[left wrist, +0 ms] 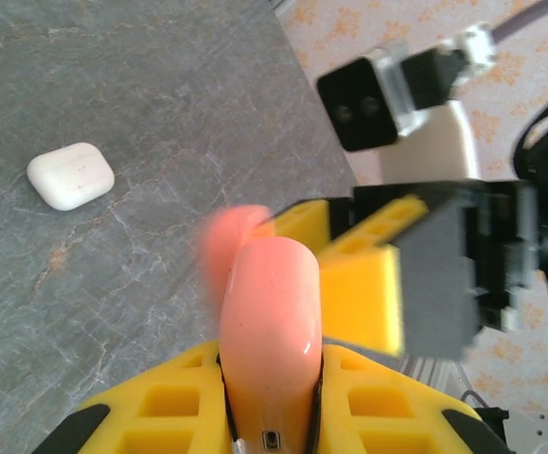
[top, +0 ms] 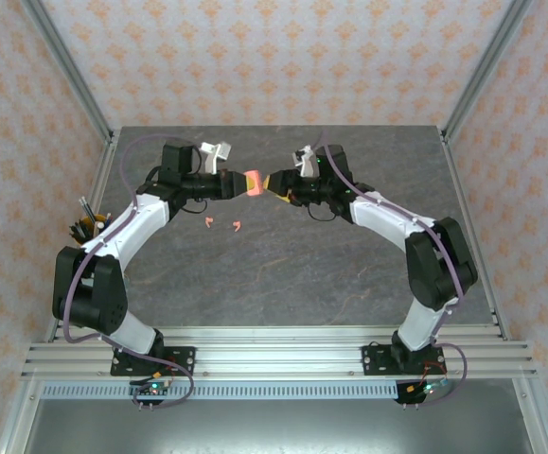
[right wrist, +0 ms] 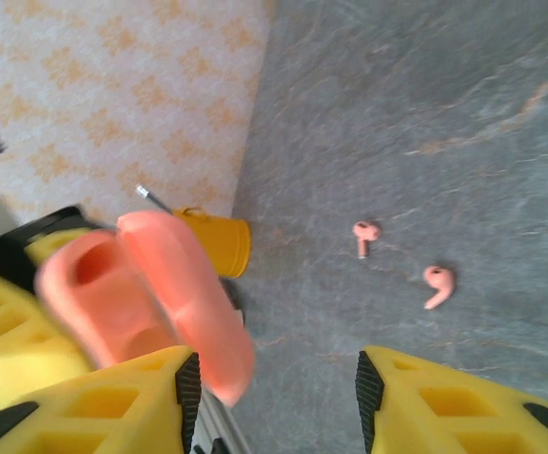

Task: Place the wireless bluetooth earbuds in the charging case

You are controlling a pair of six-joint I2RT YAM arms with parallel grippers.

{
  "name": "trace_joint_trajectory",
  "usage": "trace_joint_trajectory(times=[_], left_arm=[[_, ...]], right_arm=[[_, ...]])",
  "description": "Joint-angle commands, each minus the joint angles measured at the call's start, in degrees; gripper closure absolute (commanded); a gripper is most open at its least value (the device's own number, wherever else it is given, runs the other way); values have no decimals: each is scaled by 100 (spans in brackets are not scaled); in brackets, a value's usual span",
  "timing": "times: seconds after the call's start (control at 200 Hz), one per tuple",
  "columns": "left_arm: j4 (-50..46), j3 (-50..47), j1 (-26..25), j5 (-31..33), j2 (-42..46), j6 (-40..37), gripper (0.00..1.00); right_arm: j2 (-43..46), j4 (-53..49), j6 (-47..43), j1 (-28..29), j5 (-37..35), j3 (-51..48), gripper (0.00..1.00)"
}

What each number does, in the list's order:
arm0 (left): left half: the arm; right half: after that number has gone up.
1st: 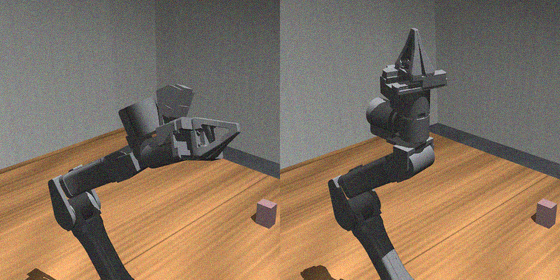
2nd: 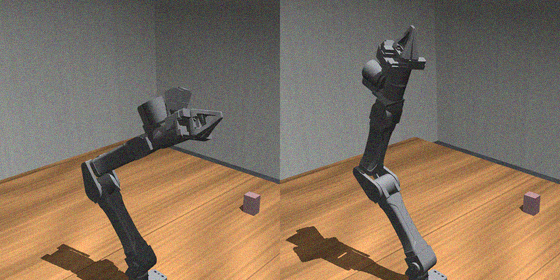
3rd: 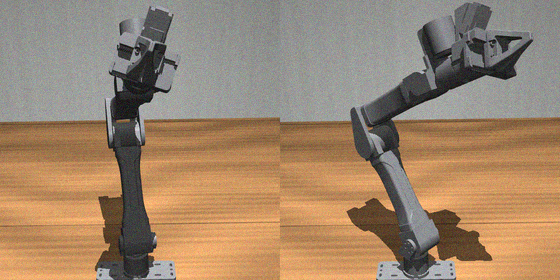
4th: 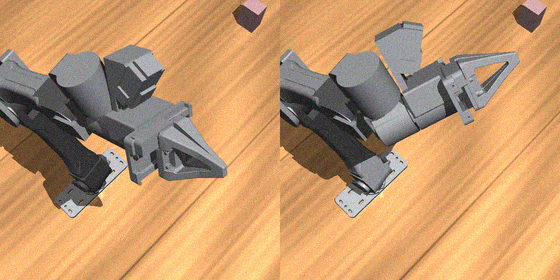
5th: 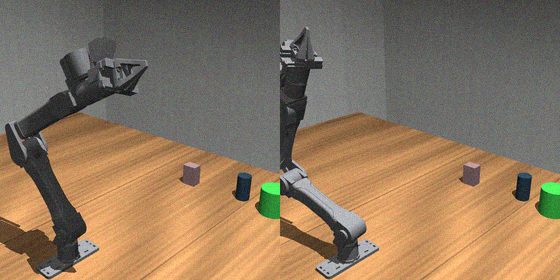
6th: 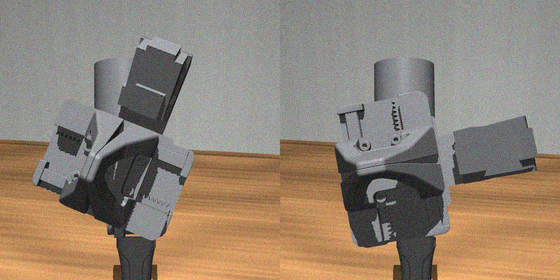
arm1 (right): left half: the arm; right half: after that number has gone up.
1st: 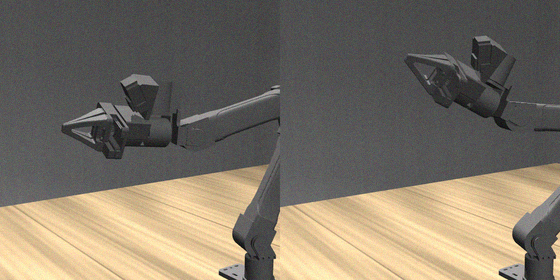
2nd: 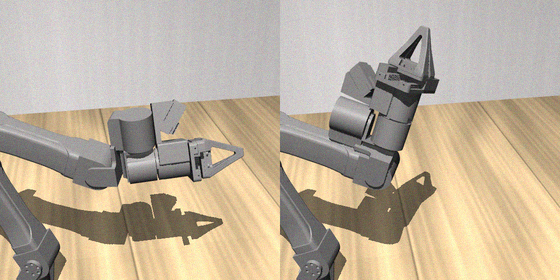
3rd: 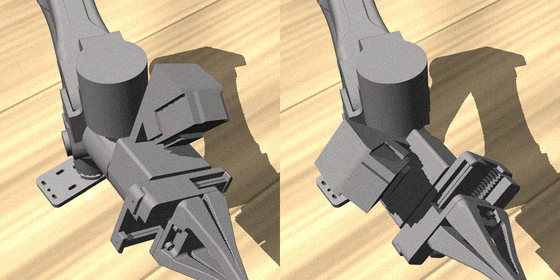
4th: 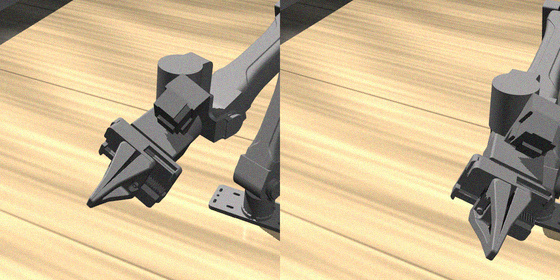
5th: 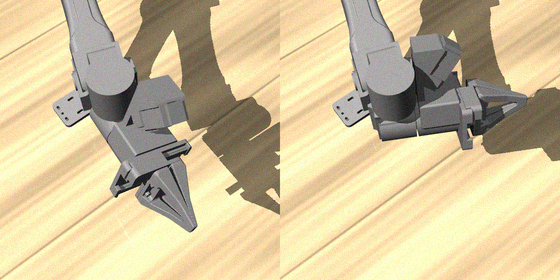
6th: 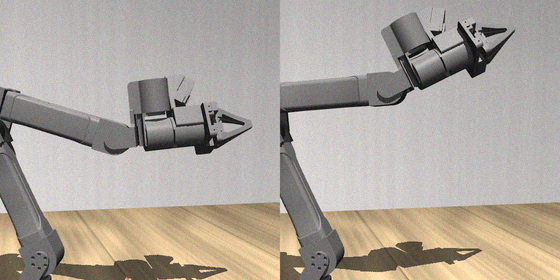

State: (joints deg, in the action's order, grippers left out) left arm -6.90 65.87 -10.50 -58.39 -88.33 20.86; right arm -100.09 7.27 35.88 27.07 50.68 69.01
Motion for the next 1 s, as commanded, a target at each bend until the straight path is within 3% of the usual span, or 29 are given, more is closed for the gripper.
trace_joint_trajectory(times=[0.0,0.335,0.671,0.996], left_arm=[[166,187,-18,-261,167,-100,100],[222,96,-15,-282,203,-96,100],[696,152,-25,-771,119,307,100],[792,404,-30,-946,58,495,100]], right_arm=[[-138,213,77,-77,-163,-125,52],[299,106,18,-305,-94,-302,52],[675,513,7,-481,1292,-261,56],[614,329,-119,-364,1469,85,60]])
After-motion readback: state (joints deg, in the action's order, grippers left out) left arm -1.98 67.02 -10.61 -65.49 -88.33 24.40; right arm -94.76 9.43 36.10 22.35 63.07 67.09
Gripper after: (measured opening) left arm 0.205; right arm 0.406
